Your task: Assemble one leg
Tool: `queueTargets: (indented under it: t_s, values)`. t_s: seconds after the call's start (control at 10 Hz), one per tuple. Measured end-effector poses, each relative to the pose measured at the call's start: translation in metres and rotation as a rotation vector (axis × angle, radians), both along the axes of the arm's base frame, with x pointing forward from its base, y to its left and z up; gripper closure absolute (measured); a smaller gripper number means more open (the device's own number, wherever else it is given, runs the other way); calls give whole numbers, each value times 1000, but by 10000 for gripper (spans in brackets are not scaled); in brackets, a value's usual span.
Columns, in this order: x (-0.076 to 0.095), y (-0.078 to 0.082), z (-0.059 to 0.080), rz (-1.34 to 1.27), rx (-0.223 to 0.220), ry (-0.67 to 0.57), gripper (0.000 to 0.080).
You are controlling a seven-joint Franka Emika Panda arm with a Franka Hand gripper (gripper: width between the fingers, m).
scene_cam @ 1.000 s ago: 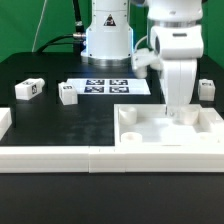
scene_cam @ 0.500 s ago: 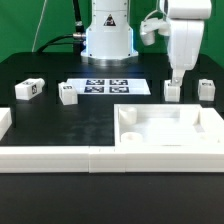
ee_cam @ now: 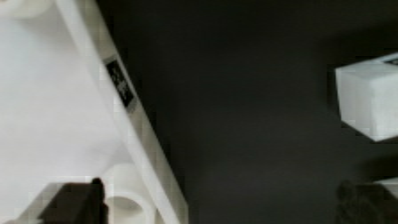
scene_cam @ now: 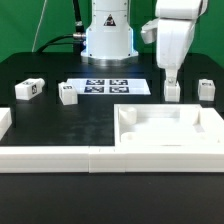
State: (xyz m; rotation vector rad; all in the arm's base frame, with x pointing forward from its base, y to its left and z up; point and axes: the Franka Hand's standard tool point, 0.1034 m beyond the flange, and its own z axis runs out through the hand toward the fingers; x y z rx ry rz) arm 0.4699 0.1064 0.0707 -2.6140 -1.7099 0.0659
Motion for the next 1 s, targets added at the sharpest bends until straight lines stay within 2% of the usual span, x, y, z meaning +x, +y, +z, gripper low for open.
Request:
queueTargets:
  t_s: [0.1, 0.3, 0.5, 0.7, 1.0]
  values:
    - [0, 0, 0, -107, -5, -1, 150]
    - [-13, 8, -3, -409, -1, -10, 150]
    - [-26, 34, -8, -672, 10, -2, 150]
    - [-31, 52, -7, -925, 15, 17, 150]
    - [-32, 55, -7, -1156, 15, 39, 150]
